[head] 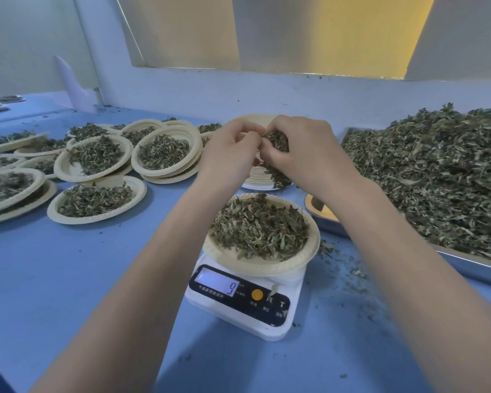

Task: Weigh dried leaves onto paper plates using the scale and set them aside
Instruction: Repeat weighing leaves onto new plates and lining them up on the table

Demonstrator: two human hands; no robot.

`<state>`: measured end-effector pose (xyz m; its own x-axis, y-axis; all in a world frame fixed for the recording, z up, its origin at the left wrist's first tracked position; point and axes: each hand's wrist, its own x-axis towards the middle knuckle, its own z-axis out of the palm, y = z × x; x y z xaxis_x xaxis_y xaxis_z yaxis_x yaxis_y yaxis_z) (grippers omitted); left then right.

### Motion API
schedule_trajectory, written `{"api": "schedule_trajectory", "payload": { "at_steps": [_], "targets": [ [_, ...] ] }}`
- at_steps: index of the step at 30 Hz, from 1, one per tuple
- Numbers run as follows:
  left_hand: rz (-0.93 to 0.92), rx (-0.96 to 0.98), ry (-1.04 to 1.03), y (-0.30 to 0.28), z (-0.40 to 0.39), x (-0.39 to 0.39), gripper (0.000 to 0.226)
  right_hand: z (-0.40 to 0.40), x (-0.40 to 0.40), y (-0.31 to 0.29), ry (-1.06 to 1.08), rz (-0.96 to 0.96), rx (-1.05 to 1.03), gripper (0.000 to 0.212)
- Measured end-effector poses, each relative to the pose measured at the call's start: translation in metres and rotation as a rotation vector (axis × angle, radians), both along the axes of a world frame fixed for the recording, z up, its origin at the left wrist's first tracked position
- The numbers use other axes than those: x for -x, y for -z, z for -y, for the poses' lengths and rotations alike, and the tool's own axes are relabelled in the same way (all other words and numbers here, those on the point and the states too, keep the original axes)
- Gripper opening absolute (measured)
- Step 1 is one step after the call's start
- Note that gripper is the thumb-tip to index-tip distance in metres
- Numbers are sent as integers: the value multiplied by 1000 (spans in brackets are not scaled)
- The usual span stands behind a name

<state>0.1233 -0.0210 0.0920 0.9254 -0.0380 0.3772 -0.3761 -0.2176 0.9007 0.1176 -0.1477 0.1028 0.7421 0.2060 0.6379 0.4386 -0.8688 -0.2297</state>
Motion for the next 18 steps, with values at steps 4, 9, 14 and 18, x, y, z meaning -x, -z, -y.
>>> {"api": "schedule_trajectory", "payload": {
  "at_steps": [4, 9, 14, 18],
  "targets": [
    [24, -44, 27, -5, 23, -1, 23, 17, 2, -4, 42, 17, -11, 31],
    [54, -83, 90, -11, 66, -4, 25, 57, 4, -10, 159, 55, 38, 32],
    [-52, -214, 216, -17, 114, -3, 28, 108, 4, -8, 284, -11, 141, 31],
    [-123, -427, 224, -13, 122, -5, 43, 127, 7, 0, 362, -391, 415, 49]
  ]
}}
